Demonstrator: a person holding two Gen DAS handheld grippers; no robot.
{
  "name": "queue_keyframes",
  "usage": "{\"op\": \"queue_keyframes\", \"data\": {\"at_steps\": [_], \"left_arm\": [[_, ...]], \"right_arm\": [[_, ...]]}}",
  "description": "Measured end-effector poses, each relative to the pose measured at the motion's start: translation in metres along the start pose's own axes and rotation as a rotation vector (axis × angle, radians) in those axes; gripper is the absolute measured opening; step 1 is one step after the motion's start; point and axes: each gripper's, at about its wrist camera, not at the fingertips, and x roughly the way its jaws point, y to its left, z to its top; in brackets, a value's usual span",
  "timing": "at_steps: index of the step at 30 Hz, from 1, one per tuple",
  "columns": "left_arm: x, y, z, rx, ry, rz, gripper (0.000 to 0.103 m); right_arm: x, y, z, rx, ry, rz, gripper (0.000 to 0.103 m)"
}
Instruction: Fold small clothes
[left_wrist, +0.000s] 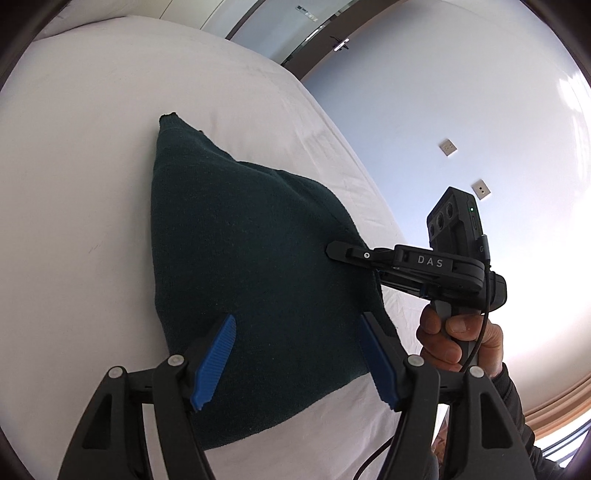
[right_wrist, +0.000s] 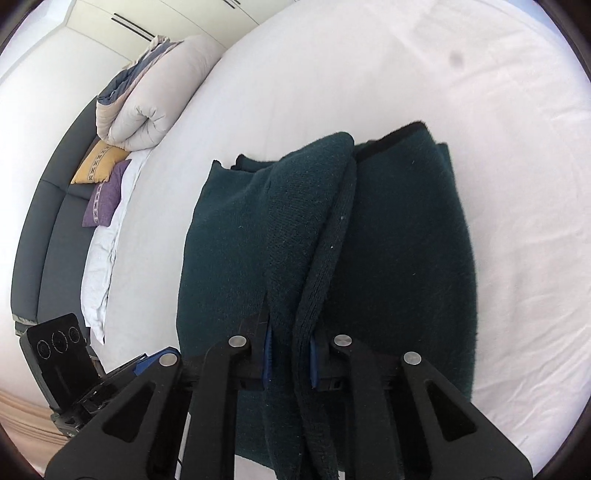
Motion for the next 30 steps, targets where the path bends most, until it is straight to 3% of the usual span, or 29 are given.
{"op": "queue_keyframes", "data": {"at_steps": [3,6,8,11,14,18,21,23,26,30], "left_arm": [[0.013,-0.011,0.0,0.032,0.019,0.004,0.069],[0.028,-0.014,-0.003,0.036,0.045,0.005,0.069],[0.034,-0.017,-0.007,0.047,0.054,0.01,0.069],[0.046,-0.021,-0.009,0.07,0.076,0.035,0.069],[0.05,-0.023,-0.013,0.078,0.084,0.043,0.069],[0.047,-0.024,-0.017,0.088,0.087,0.047,0.069],[0.047,-0.022,-0.018,0.078,0.089,0.04,0.069],[0.047,-0.022,-0.019,0.072,0.089,0.039,0.069],[0.049,-0.024,-0.019,0.07,0.093,0.041,0.069],[0.05,-0.025,-0.019,0.071,0.101,0.041,0.069]], "right_arm": [[-0.018,-0.009,0.004,0.013,-0.016,0.0,0.013],[-0.021,-0.037,0.009,0.063,-0.012,-0.061,0.013],[-0.023,-0.058,0.007,0.112,-0.034,-0.008,0.013],[-0.015,-0.06,0.006,0.081,-0.011,0.01,0.013],[-0.018,-0.068,0.008,0.181,-0.009,0.076,0.017],[-0.043,-0.055,0.0,0.179,-0.093,0.024,0.023],[-0.072,-0.039,-0.009,0.126,-0.143,0.048,0.023],[-0.084,-0.024,-0.01,0.077,-0.127,0.084,0.023],[-0.081,-0.006,-0.015,0.028,-0.068,0.031,0.023],[-0.072,-0.029,-0.02,0.076,-0.026,0.009,0.023]]}}
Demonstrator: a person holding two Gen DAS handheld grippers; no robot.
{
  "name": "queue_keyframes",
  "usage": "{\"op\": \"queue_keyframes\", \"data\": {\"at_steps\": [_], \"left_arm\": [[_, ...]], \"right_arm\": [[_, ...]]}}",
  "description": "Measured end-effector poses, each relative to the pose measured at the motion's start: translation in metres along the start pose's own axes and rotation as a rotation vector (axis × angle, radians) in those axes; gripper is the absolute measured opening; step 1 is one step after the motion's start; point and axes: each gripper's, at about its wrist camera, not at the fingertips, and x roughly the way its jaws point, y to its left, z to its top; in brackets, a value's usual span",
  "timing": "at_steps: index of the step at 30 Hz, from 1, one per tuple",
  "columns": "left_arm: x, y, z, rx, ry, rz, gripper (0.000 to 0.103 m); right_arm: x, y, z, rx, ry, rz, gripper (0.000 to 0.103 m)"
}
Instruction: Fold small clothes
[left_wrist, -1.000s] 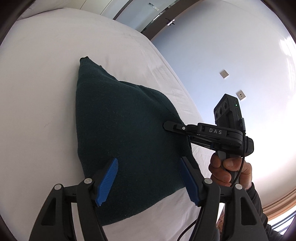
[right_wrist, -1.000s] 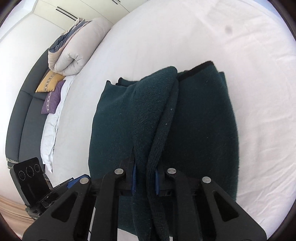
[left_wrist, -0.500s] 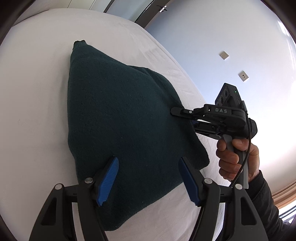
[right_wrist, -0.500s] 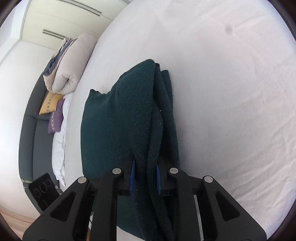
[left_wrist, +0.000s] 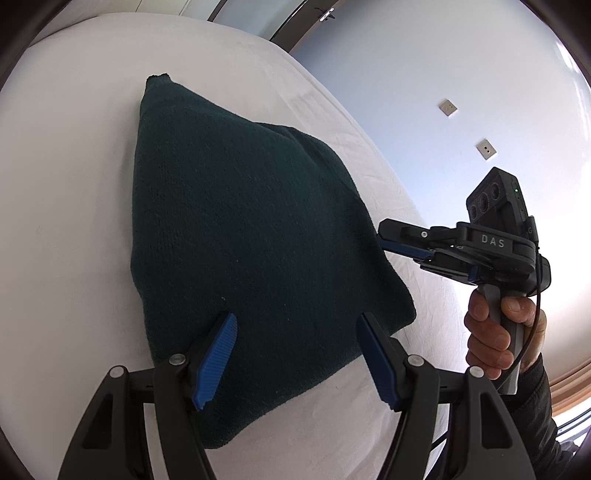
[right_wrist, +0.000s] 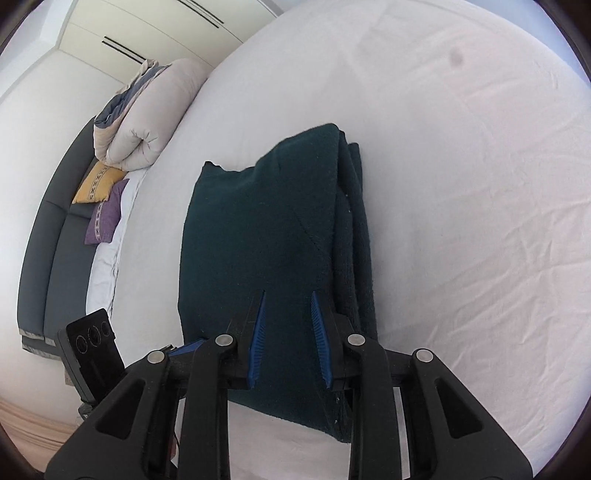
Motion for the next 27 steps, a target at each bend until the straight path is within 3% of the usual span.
{"op": "queue_keyframes", "data": {"at_steps": [4,9,13,16,19,20,27], "left_arm": [[0.001,0.0,0.001,-0.005,0.006,-0.006,0.069],[0.003,-0.003,0.002,-0.004,0.004,-0.004,0.069],[0.004,-0.002,0.002,-0.012,0.005,-0.003,0.069],[0.005,-0.003,0.001,-0.003,0.007,0.002,0.069],[0.004,-0.002,0.002,-0.007,0.009,-0.004,0.069],[0.004,-0.001,0.003,-0.013,0.009,-0.007,0.069],[0.007,-0.004,0.0,0.014,0.019,0.005,0.069]], "right_arm": [[0.029,-0.013,-0.01,0.024,0.043,-0.019,0.023],[0.02,-0.017,-0.011,0.053,0.006,-0.019,0.023],[0.034,-0.016,-0.017,0.019,0.07,-0.054,0.023],[0.045,-0.022,-0.017,0.044,0.076,-0.033,0.023],[0.049,-0.018,-0.018,0.021,0.065,-0.046,0.02],[0.047,-0.017,-0.018,0.021,0.053,-0.049,0.008],[0.024,-0.033,-0.031,0.096,-0.023,-0.003,0.008]]}}
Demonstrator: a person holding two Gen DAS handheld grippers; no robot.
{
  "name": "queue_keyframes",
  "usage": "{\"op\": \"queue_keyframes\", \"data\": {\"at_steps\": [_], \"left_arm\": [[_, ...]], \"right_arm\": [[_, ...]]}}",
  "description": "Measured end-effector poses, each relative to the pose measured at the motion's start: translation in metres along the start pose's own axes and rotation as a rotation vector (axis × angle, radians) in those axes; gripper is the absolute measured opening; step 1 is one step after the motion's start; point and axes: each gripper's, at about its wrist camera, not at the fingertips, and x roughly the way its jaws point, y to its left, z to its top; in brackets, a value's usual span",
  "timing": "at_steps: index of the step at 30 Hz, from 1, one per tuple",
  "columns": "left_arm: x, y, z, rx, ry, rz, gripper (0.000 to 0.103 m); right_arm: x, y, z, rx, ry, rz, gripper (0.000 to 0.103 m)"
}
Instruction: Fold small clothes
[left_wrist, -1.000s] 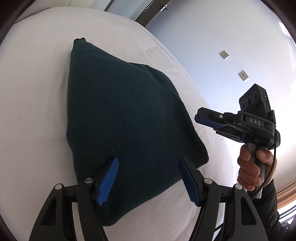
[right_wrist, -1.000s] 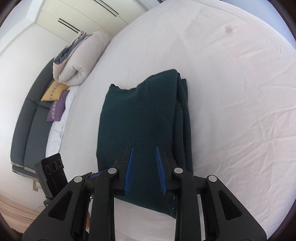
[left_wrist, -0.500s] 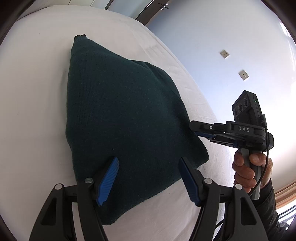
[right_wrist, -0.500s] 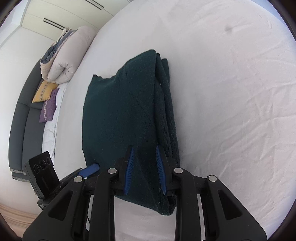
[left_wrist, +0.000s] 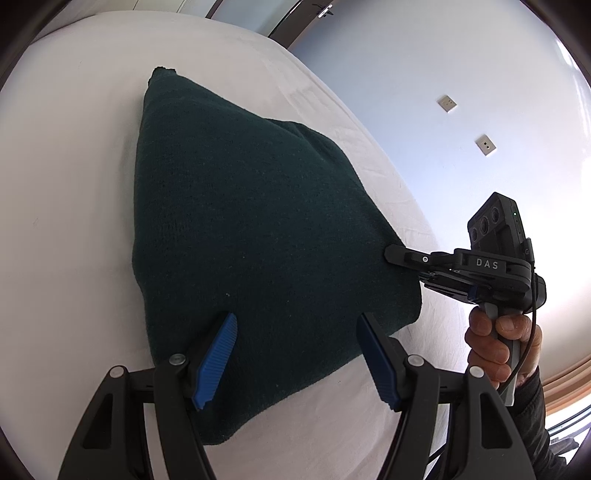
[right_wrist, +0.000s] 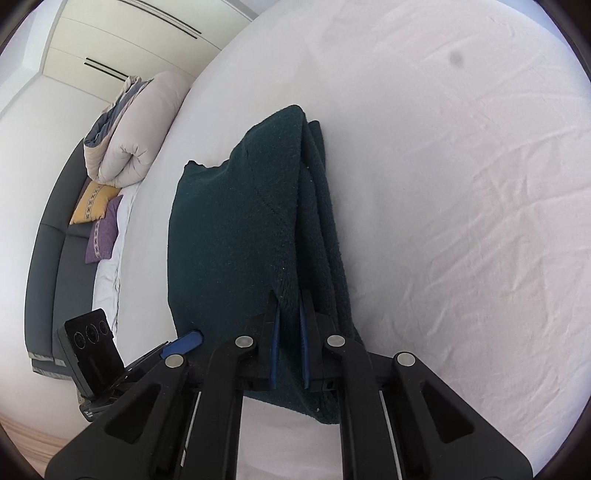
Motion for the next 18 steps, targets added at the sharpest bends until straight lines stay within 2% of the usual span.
{"op": "queue_keyframes", "data": {"at_steps": [1,4,8,11,14,18], "left_arm": [[0.002,0.0,-0.001,0.005,0.007,0.002,0.069],[0.008,-0.002,-0.006,0.022,0.019,0.007,0.069],[0.009,-0.004,-0.009,0.039,0.015,0.023,0.069],[0.005,-0.004,-0.012,0.029,0.016,0.025,0.069],[0.001,-0.01,-0.018,0.034,0.016,0.045,0.069],[0.005,-0.018,-0.027,0.093,0.014,0.097,0.069]], "right_arm": [[0.004,-0.01,-0.001,0.027,0.003,0.004,0.007],[0.017,-0.04,0.0,0.119,0.003,0.09,0.007],[0.021,-0.04,0.001,0.121,-0.006,0.121,0.007],[0.012,-0.023,-0.002,0.082,-0.02,0.069,0.009],[-0.005,0.006,-0.01,-0.015,-0.068,-0.065,0.01],[-0.015,0.035,-0.027,-0.107,-0.1,-0.069,0.01]]}}
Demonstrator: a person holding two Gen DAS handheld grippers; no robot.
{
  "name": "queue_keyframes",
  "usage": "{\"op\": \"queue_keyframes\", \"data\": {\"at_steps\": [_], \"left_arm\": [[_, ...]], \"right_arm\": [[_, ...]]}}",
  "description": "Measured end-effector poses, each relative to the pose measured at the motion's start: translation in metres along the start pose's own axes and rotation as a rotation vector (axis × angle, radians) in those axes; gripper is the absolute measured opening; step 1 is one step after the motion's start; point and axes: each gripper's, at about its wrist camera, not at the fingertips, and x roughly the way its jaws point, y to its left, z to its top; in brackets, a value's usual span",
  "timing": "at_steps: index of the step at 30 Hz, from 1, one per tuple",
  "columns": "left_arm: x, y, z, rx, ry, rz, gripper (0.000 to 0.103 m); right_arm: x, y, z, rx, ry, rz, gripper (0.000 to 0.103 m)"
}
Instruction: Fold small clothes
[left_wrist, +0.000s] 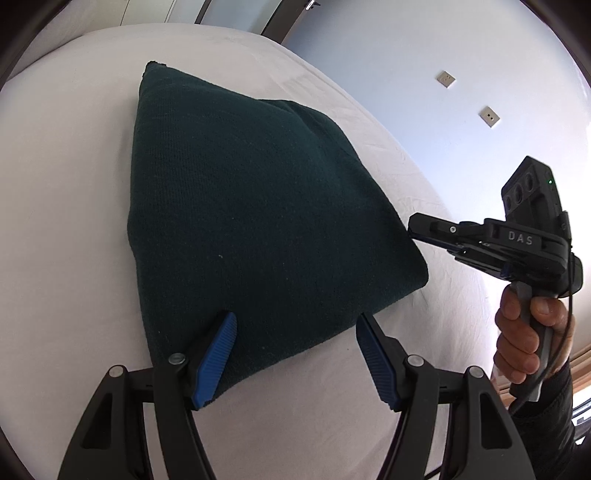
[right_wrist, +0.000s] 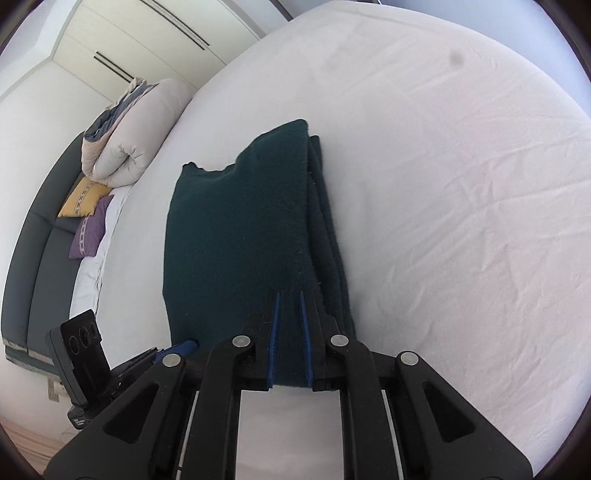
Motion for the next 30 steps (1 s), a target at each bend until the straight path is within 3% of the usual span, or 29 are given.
{"op": "queue_keyframes", "data": {"at_steps": [5,7,12,15,20,23,26,30], "left_arm": [[0.005,0.002,-0.001,0.01,0.002,0.005,0.072],[0.001,0.001,-0.002,0.022,0.002,0.002,0.072],[-0.018,0.004,-0.001,-0.01,-0.027,-0.042,0.072],[-0.012,0.001,-0.002,0.01,-0.014,-0.028,0.072],[-0.002,-0.01,-0.009,0.077,-0.008,0.026,0.074],[-0.008,-0.005,-0.007,0.063,-0.01,-0.004,0.074],[-0.028,0.008,0.003,0.012,-0.075,-0.024,0.074],[-0.046,0.041,0.026,-0.073,-0.15,0.0,0.081]], "right_arm": [[0.022,-0.024,-0.01,0.04,0.071,-0.034,0.006],[0.018,-0.032,-0.011,0.065,0.054,-0.007,0.006],[-0.007,-0.016,-0.001,0.032,-0.027,-0.076,0.011],[-0.008,0.007,0.01,-0.011,-0.041,0.029,0.011],[0.022,0.029,0.031,-0.031,-0.029,0.1,0.011],[0.052,0.011,0.041,-0.033,0.008,-0.009,0.01],[0.048,-0.007,0.042,0.018,-0.008,0.066,0.009],[0.015,-0.015,0.044,0.008,-0.095,0.032,0.011]]}}
